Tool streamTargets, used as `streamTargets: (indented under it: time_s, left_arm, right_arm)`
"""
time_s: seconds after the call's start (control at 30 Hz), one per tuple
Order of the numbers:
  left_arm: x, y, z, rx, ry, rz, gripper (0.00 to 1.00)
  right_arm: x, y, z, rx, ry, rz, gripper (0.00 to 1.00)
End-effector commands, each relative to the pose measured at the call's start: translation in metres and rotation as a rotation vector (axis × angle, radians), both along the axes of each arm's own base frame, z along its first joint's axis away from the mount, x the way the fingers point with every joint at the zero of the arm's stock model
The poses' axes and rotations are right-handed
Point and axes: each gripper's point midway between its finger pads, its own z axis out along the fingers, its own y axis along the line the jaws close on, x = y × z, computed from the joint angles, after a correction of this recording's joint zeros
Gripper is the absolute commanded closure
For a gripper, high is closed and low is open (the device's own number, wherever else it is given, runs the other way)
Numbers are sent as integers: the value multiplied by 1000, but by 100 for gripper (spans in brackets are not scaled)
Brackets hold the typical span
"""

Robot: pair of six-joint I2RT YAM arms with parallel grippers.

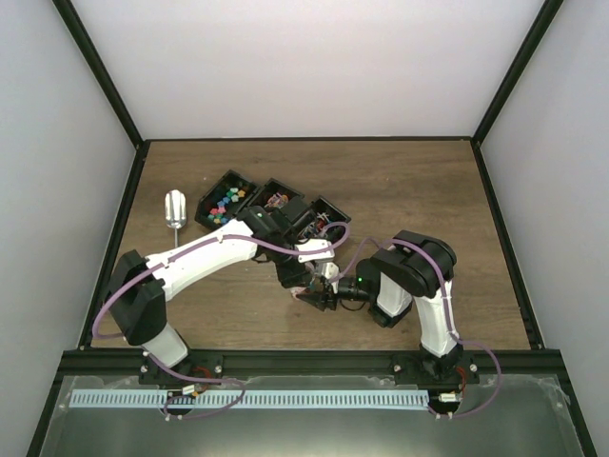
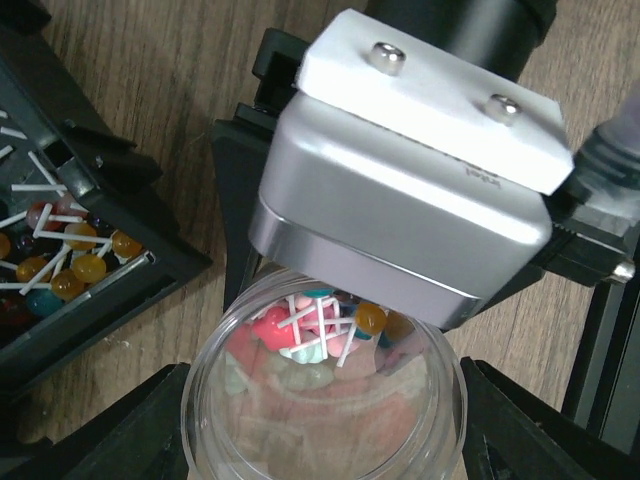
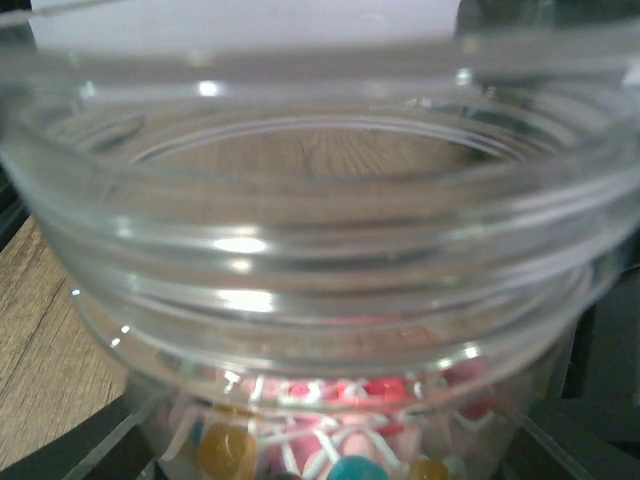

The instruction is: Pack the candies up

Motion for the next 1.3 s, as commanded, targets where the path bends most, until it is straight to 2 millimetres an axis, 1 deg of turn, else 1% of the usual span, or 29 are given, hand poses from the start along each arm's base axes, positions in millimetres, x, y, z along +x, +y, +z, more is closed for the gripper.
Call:
streamTargets:
  time_s: [0.0, 0.1, 0.17, 0.27, 0.33, 0.4, 0.5, 0.53, 0.6, 0.67, 0.73, 0.77, 0.93, 1.0, 1.07, 1.17, 1.27]
  left_arm:
    - [-2, -3, -2, -9, -38, -104, 47]
    - [-3, -1, -3, 2, -62, -193, 51]
    - [-8, 2, -7, 24, -55, -264, 52]
    - [-15, 9, -12, 67, -30, -361, 50]
    - [-15, 12, -15, 96, -20, -409, 47]
    - [-10, 8, -12, 99, -27, -430, 39]
    - [1, -1, -1, 64, -41, -360, 21]
    - [2, -3, 4, 44, -37, -326, 16]
    - [9, -9, 16, -7, -53, -218, 13]
    - [12, -10, 29, -56, -78, -125, 6]
    - [10, -8, 38, -96, -84, -52, 3]
    - [8, -6, 39, -106, -81, -23, 1]
    - [-4, -2, 29, -106, -10, 37, 0]
    - [-4, -2, 23, -98, 15, 72, 0]
    - [-2, -4, 19, -90, 43, 121, 2]
    - [-3, -9, 17, -106, 75, 157, 4]
    - [-2, -8, 13, -94, 77, 184, 4]
  right_arm:
    - [-9, 3, 64, 209, -238, 39, 45]
    - [-12, 2, 64, 209, -239, 49, 46]
    - [-14, 2, 64, 209, -244, 61, 46]
    - [-16, 2, 64, 206, -255, 70, 46]
    - [-17, 2, 63, 202, -260, 75, 46]
    - [-18, 1, 62, 200, -260, 76, 46]
    - [-17, 1, 63, 200, -259, 66, 46]
    - [-16, 1, 63, 202, -260, 62, 46]
    - [-15, 0, 63, 201, -261, 57, 46]
    - [-15, 0, 64, 204, -261, 50, 46]
    - [-12, 0, 64, 204, -254, 36, 47]
    - [-11, 0, 64, 204, -254, 31, 47]
    - [-7, -1, 65, 206, -248, 9, 47]
    - [-6, -1, 64, 205, -242, 0, 47]
    - [-5, -1, 64, 203, -240, -3, 46]
    - [-5, -2, 64, 203, -238, -6, 45]
    - [-4, -1, 64, 203, -239, -9, 45]
